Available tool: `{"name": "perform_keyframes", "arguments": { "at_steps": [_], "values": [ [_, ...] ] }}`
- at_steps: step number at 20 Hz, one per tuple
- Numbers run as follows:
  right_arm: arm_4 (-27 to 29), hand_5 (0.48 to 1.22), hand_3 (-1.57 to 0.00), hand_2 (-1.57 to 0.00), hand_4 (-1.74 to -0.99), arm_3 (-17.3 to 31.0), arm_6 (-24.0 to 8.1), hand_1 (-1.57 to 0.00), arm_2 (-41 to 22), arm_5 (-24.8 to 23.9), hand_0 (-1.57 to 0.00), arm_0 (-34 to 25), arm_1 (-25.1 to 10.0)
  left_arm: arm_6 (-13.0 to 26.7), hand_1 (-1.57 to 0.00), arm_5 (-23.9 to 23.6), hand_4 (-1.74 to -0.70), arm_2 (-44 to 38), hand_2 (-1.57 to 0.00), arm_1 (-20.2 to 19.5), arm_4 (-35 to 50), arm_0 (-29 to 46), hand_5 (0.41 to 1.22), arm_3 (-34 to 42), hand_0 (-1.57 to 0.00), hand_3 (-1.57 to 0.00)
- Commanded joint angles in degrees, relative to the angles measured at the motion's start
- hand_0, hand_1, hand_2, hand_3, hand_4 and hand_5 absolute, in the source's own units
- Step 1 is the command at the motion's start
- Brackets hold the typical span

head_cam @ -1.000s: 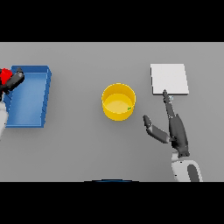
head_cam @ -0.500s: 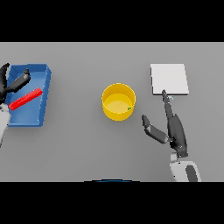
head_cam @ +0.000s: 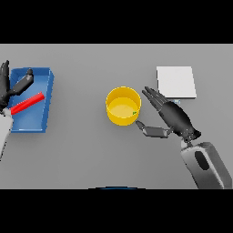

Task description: Pick up the red beaker and tilt it to pour out 1 green nut into yellow bowl. Pick up the yellow bowl and place it on the metallic measuring scale.

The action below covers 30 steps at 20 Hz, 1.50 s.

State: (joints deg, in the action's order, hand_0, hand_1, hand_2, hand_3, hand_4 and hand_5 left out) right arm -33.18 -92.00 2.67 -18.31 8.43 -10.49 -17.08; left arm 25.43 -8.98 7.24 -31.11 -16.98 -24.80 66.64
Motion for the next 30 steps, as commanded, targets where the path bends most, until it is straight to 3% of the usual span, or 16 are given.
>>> {"name": "perform_keyframes", "arguments": {
  "at_steps": [1, 6, 9, 14, 17, 19, 27, 30],
  "values": [
    [-1.59, 0.674, 0.0, 0.0, -1.174, 1.6, -0.82, 0.0, -1.53, 1.9, 0.0, -2.64, -0.74, 1.05, -0.01, 0.0, -0.73, 0.24, -0.01, 0.08, -0.26, -0.2, 0.677, -0.03, -0.01, -0.01],
    [-7.89, 0.684, 0.0, 0.0, -1.225, 6.05, 4.14, 0.0, -7.36, 8.47, 0.0, -11.84, -6.83, 1.12, 0.0, 0.68, -0.74, 0.12, 0.0, -0.63, -0.07, -0.27, 0.696, -0.08, 0.0, 0.0],
    [-12.73, 0.703, 0.0, 0.0, -1.223, 10.1, 5.53, 0.0, -12.07, 10.66, 0.0, -16.97, -7.6, 1.27, 0.0, 0.87, -0.74, 0.09, 0.0, -0.93, 0.0, -0.2, 0.702, 0.45, 0.0, 0.0],
    [-15.46, 0.72, 0.0, 0.0, -1.218, 14.79, 7.06, 0.0, -16.71, 14.77, 0.0, -21.78, -6.61, 1.26, 0.0, 0.89, -0.75, -0.05, 0.0, -1.24, 0.1, 0.33, 0.704, 0.6, 0.0, 0.0],
    [-15.79, 0.725, 0.0, 0.0, -1.231, 19.33, 7.25, 0.0, -18.18, 16.06, 0.0, -24.73, -4.32, 0.77, 0.0, 1.08, -0.74, -0.34, 0.0, -1.53, 0.4, 0.6, 0.698, 0.23, 0.0, 0.0],
    [-16.52, 0.73, 0.0, 0.0, -1.245, 20.96, 6.22, 0.0, -19.57, 17.37, 0.0, -26.51, -2.58, 0.42, 0.0, 0.62, -0.74, -0.09, 0.0, -1.44, 0.03, 0.73, 0.699, 0.86, 0.0, 0.0],
    [-17.67, 0.74, 0.0, 0.0, -1.265, 27.52, 7.04, 0.0, -21.61, 19.78, 0.0, -31.04, -0.93, 0.35, 0.0, 1.07, -0.74, -0.84, 0.0, -2.07, 0.69, 0.85, 0.699, 0.22, 0.0, 0.0],
    [-17.65, 0.749, -0.03, 0.0, -1.282, 29.4, 5.71, 0.0, -21.78, 20.81, 0.0, -31.42, 0.07, 1.0, 0.0, 1.08, -0.74, -0.42, 0.0, -1.53, 0.45, 0.26, 0.697, -0.08, 0.0, 0.0]
  ]
}}
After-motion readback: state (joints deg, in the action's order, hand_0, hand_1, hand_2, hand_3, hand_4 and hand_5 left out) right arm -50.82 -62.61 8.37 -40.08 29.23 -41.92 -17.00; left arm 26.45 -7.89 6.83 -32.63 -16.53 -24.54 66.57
